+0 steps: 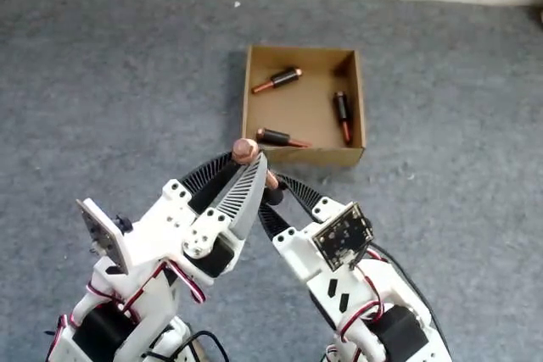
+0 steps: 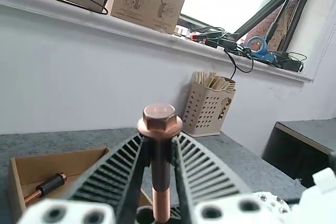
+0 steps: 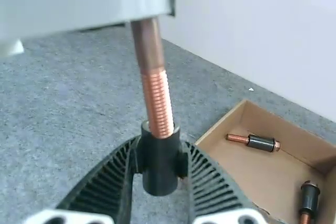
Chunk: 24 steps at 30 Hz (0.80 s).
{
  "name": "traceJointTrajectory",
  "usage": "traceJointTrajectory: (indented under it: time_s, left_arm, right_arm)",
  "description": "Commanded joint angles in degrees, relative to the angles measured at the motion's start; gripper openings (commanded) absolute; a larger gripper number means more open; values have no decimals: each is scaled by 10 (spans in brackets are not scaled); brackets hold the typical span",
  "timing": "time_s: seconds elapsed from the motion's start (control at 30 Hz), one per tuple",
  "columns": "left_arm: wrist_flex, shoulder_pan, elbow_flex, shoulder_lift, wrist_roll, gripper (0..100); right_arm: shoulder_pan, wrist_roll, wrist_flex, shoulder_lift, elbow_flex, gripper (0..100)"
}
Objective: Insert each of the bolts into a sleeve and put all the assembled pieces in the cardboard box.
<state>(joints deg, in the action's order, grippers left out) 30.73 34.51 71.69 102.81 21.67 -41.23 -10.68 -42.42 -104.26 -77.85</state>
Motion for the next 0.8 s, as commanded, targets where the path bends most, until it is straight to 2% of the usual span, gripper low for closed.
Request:
traceJointTrajectory:
  time_s: [0.0,0.1,0.53,0.7,0.77]
  left_arm:
    - [-3,-28,-8,2,-2,5]
    - [-2,-44,-8,2,-2,5]
    - [-1,-37,65,7,-1,5]
    - [60,38,59,7,-5,8]
    - [88,65,60,7,-43,37]
  right_arm:
    - [-7,-6,0,-10,38,5]
    - [-9,-6,0,-10,38,5]
    - [-9,-6,0,-10,37,5]
    - [-7,-6,0,-10,36,5]
    - [-7,-6,0,-10,34,5]
